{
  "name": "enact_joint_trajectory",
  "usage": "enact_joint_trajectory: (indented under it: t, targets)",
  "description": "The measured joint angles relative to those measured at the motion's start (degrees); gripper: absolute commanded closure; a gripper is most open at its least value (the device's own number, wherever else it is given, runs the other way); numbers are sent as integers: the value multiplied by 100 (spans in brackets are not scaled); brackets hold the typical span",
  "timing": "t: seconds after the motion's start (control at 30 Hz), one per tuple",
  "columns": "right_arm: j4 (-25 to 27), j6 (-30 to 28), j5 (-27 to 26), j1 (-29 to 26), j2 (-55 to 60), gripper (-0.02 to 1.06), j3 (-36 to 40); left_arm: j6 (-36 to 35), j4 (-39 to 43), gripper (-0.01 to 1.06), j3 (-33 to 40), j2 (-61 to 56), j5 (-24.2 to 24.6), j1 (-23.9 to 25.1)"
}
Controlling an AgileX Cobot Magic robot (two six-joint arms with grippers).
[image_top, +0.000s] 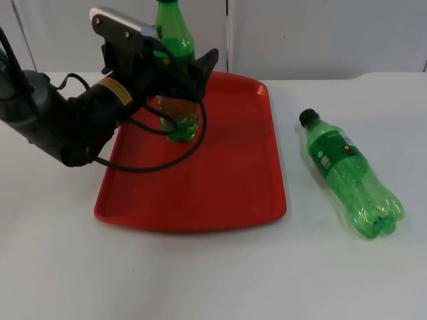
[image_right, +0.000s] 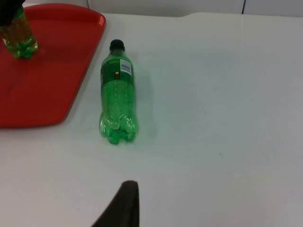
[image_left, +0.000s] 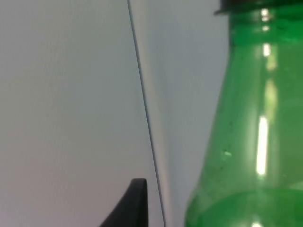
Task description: Place the bottle upright on the tray.
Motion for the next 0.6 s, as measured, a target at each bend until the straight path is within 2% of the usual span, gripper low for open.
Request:
enact_joint_trajectory:
  t: [0.27,0.6]
  targets:
    - [0,0,0,0,0,-1,0,-369,0,3,0,0,0,0]
    - [0,0,0,0,0,-1,0,-471,351,3,0,-286,98,0]
